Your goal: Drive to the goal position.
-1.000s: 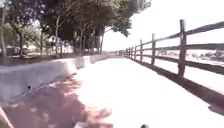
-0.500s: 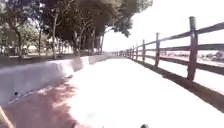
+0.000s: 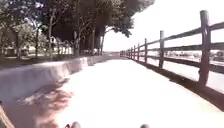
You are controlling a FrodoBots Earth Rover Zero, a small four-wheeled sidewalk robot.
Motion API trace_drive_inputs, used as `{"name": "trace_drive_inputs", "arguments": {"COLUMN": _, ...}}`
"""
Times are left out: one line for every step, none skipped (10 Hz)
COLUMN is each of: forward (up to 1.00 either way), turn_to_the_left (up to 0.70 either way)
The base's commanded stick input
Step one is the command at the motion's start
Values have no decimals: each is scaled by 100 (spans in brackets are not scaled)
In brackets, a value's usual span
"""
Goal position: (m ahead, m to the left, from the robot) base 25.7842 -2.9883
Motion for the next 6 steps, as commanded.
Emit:
{"name": "trace_drive_inputs", "arguments": {"forward": 70, "turn_to_the_left": 0}}
{"name": "trace_drive_inputs", "arguments": {"forward": 70, "turn_to_the_left": 0}}
{"name": "trace_drive_inputs", "arguments": {"forward": 70, "turn_to_the_left": 0}}
{"name": "trace_drive_inputs", "arguments": {"forward": 70, "turn_to_the_left": 0}}
{"name": "trace_drive_inputs", "arguments": {"forward": 70, "turn_to_the_left": 0}}
{"name": "trace_drive_inputs", "arguments": {"forward": 70, "turn_to_the_left": 0}}
